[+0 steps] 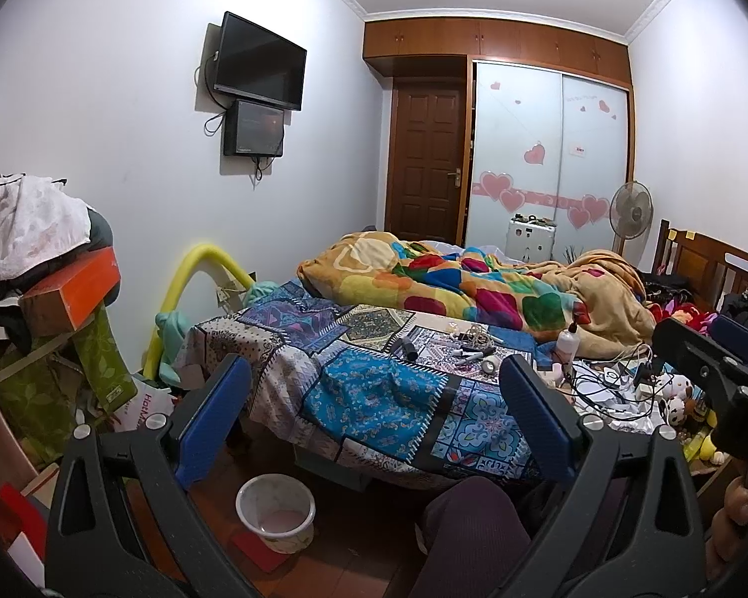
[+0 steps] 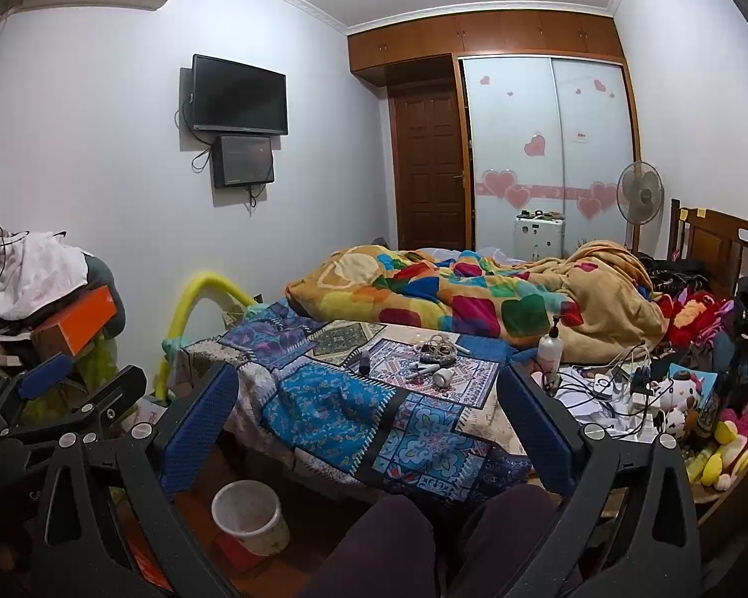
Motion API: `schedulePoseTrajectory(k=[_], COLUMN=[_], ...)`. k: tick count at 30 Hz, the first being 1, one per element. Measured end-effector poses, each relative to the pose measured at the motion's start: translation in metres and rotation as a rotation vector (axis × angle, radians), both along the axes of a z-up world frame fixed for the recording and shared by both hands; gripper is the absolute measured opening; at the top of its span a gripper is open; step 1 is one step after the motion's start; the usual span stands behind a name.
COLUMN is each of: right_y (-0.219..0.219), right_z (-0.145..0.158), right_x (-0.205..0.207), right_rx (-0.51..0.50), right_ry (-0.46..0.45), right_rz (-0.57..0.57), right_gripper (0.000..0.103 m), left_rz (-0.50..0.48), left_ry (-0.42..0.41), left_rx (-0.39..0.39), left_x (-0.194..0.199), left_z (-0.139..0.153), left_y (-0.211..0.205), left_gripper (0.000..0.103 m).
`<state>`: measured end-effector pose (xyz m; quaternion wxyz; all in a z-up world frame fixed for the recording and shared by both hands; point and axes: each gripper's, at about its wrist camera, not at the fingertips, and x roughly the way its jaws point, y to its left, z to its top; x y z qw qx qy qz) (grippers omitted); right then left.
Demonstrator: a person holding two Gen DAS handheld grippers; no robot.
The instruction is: Collect trash
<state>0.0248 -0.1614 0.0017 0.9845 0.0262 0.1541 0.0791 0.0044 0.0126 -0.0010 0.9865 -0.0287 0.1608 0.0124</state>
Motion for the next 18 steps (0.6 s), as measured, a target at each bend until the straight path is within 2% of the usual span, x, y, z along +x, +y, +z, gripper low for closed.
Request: schedulePoseTrajectory(k=[18], right_y=[0.007], right_z=[-0.0014], right_x=[0.0011], right_rx=[-0.005], right_ry=[0.008], right_rz=[0.006], right_gripper=[0.103], left_rz=[-0.001], left_ry=[-0.004], left_rx=[-0.001], left_x=[-0.0005], left_z=[-0.0012], left_y=[0.0019], left_gripper=[0.101])
